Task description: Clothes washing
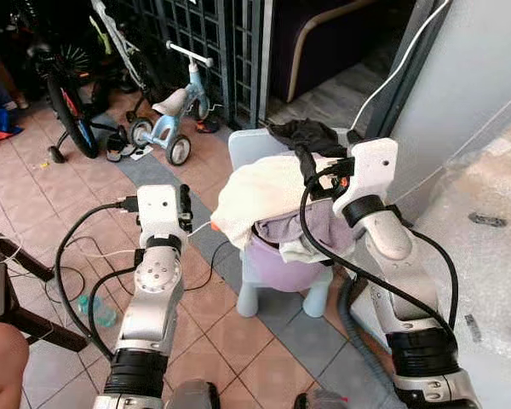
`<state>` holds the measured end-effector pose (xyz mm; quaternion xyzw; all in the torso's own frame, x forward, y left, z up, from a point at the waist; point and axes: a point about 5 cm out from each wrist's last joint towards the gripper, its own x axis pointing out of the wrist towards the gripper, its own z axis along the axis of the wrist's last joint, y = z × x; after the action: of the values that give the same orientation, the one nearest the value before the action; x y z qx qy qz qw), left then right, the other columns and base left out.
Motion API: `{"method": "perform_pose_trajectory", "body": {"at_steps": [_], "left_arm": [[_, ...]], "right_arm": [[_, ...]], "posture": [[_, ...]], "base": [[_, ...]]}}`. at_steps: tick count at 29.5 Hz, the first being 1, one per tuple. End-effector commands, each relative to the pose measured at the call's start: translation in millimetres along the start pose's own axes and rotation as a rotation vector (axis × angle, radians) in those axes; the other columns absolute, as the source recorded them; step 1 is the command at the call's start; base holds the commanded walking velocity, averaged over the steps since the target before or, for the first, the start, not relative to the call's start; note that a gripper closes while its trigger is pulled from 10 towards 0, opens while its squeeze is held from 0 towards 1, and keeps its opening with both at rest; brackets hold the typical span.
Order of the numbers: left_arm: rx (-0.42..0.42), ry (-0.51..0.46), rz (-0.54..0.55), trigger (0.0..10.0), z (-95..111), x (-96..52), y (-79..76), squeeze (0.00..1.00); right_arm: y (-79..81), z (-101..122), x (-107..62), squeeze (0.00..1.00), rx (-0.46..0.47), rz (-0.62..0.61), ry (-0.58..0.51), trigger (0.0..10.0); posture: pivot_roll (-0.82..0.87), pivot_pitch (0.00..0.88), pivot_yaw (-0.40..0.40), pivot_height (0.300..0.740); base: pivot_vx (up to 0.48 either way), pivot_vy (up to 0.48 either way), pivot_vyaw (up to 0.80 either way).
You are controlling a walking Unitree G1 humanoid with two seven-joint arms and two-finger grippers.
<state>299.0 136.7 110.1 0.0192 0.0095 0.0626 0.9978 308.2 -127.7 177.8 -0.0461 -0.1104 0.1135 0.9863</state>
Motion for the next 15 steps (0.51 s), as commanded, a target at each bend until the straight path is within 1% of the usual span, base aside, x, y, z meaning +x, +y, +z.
{"method": "perform_pose_trajectory", "body": {"at_steps": [1, 2, 4, 6, 7, 8, 11, 14, 15], "left_arm": [[0.002, -0.001, 0.014, 10.0, -0.5, -2.2, 4.6, 0.00], [0.002, -0.001, 0.014, 10.0, -0.5, -2.2, 4.6, 0.00], [0.001, -0.005, 0.019, 10.0, -0.9, -5.3, 7.2, 0.00], [-0.002, -0.009, 0.022, 10.0, -3.0, -12.7, 11.3, 0.00], [-0.003, -0.009, 0.022, 10.0, -3.3, -13.5, 11.7, 0.00], [-0.003, -0.004, 0.024, 10.0, -4.4, -15.2, 13.4, 0.00], [-0.002, -0.001, 0.029, 10.0, -4.6, -15.4, 15.4, 0.00], [0.001, -0.003, 0.032, 10.0, -4.0, -14.3, 16.3, 0.00], [0.001, -0.004, 0.031, 10.0, -3.5, -13.9, 15.4, 0.00]], "right_arm": [[-11.1, -2.7, -6.9, 0.00, -0.042, -0.052, 0.012, 10.0], [-11.1, -2.7, -6.9, 0.00, -0.042, -0.052, 0.012, 10.0], [-17.9, -8.5, -13.5, 0.00, -0.054, -0.073, 0.034, 10.0], [-30.4, -22.6, -28.2, 0.00, -0.060, -0.125, 0.094, 10.0], [-31.6, -24.3, -30.0, 0.00, -0.059, -0.130, 0.101, 10.0], [-34.6, -30.8, -36.1, 0.00, -0.064, -0.141, 0.125, 10.0], [-37.0, -38.7, -42.1, 0.00, -0.068, -0.156, 0.159, 10.0], [-35.7, -43.9, -44.6, 0.00, -0.025, -0.156, 0.181, 10.0], [-34.9, -49.2, -44.2, 0.00, -0.027, -0.163, 0.218, 10.0]], "posture": [[-0.05, 0.071, 0.028, 0.740], [-0.05, 0.071, 0.028, 0.740], [-0.05, 0.072, 0.029, 0.740], [-0.05, 0.075, 0.031, 0.740], [-0.05, 0.075, 0.031, 0.740], [-0.05, 0.075, 0.032, 0.740], [-0.05, 0.075, 0.033, 0.740], [-0.05, 0.075, 0.034, 0.740], [-0.05, 0.074, 0.034, 0.740]], "base": [[0.424, 0.000, 0.00], [0.424, 0.000, 0.00], [0.428, 0.000, 0.00], [0.428, 0.000, 0.00], [0.428, 0.000, 0.00], [0.416, 0.000, 0.00], [0.411, 0.000, 0.00], [0.411, 0.000, 0.00], [0.412, 0.000, 0.00]]}}
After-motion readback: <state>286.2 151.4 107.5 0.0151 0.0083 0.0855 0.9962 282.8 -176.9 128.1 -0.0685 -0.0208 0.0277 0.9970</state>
